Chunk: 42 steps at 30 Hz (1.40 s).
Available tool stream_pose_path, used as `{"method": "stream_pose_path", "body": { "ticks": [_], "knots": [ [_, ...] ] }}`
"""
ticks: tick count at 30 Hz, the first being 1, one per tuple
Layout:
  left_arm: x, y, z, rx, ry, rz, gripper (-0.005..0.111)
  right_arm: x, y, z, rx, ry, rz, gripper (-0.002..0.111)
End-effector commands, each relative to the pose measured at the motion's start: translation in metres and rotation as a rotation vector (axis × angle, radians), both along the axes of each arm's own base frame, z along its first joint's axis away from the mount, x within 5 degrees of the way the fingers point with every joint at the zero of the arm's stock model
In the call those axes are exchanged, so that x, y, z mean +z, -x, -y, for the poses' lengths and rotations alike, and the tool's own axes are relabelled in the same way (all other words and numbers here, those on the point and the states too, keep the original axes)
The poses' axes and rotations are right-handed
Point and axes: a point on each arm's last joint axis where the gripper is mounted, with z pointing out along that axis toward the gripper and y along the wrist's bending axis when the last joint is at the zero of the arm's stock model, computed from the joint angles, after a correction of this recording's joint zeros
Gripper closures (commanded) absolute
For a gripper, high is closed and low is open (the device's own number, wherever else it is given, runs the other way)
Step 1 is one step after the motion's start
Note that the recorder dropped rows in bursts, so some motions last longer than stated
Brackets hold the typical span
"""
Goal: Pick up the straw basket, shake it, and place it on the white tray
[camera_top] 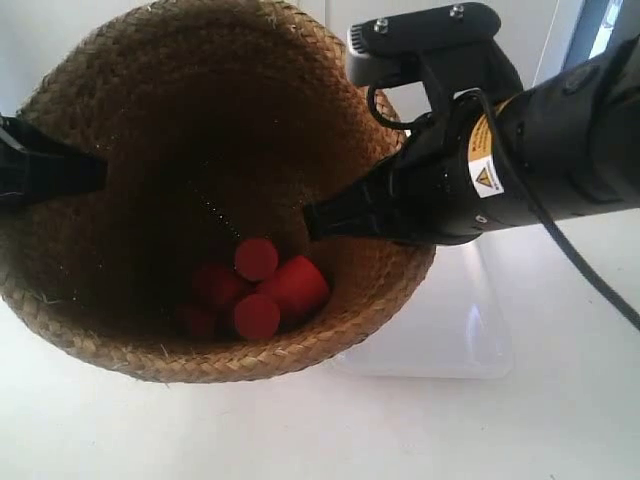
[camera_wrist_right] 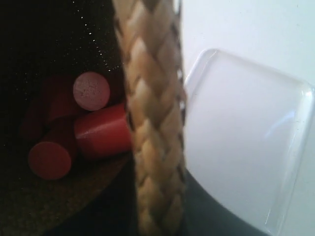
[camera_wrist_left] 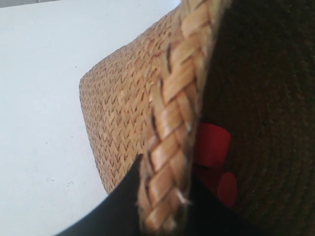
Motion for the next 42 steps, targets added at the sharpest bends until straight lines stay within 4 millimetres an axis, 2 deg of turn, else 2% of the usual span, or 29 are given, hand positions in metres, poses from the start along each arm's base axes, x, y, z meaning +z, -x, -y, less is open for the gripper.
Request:
{"method": "stream_pose_path", "body": {
  "ticks": [1, 2, 4, 5, 6, 7, 8, 9, 10, 11, 12, 16, 18, 23, 28, 33, 42],
  "knots": [
    [0.007, 0.002, 0.0, -0.004, 0.009, 0.03, 0.107, 0.007, -0.003, 0.005, 0.031, 0.08, 0.07, 0.108],
    [0.016, 0.006, 0.001, -0.027, 0.013, 0.039, 0.107, 0.016, -0.001, 0.008, 0.034, 0.096, 0.077, 0.108],
    [0.056, 0.023, 0.002, -0.085, 0.025, 0.128, 0.107, 0.059, 0.013, 0.017, 0.055, 0.098, 0.132, 0.108],
    [0.079, 0.035, 0.001, -0.099, 0.036, 0.204, 0.107, 0.08, 0.024, 0.022, 0.063, 0.055, 0.172, 0.108],
    [0.094, 0.045, -0.001, -0.103, 0.017, 0.274, 0.107, 0.098, 0.035, 0.026, 0.08, -0.019, 0.226, 0.108],
    [0.091, 0.045, -0.004, -0.085, -0.022, 0.298, 0.107, 0.1, 0.04, 0.025, 0.107, -0.064, 0.267, 0.108],
    [0.074, 0.037, -0.006, -0.063, -0.067, 0.254, 0.107, 0.083, 0.038, 0.02, 0.134, -0.065, 0.269, 0.108],
    [0.047, 0.023, -0.007, -0.032, -0.093, 0.146, 0.107, 0.053, 0.028, 0.011, 0.149, -0.025, 0.251, 0.108],
    [0.03, 0.015, -0.008, -0.006, -0.087, 0.047, 0.107, 0.028, 0.021, 0.009, 0.129, 0.027, 0.191, 0.108],
    [0.017, 0.009, -0.009, 0.027, -0.07, -0.036, 0.107, 0.015, 0.014, 0.01, 0.087, 0.061, 0.133, 0.108],
    [0.015, 0.007, -0.008, 0.039, -0.041, -0.06, 0.107, 0.008, 0.01, 0.009, 0.046, 0.08, 0.075, 0.108],
    [0.039, 0.009, -0.002, -0.021, 0.017, 0.1, 0.107, 0.025, 0.011, 0.007, 0.065, 0.053, 0.117, 0.108],
    [0.04, 0.009, -0.003, -0.019, 0.005, 0.117, 0.107, 0.025, 0.01, 0.006, 0.07, 0.042, 0.125, 0.108],
    [0.03, 0.008, -0.004, -0.054, -0.075, 0.13, 0.107, 0.009, 0.007, 0.003, 0.057, 0.051, 0.075, 0.108],
    [0.022, 0.007, -0.003, -0.038, -0.04, 0.11, 0.107, 0.001, 0.004, -0.001, 0.057, 0.047, 0.06, 0.108],
    [0.008, 0.005, -0.005, -0.009, -0.043, 0.094, 0.107, 0.001, 0.002, -0.002, 0.047, 0.03, 0.066, 0.108],
    [0.007, 0.004, -0.007, 0.006, -0.055, 0.111, 0.107, 0.0, -0.002, 0.0, 0.04, 0.068, 0.096, 0.108]
  ]
}}
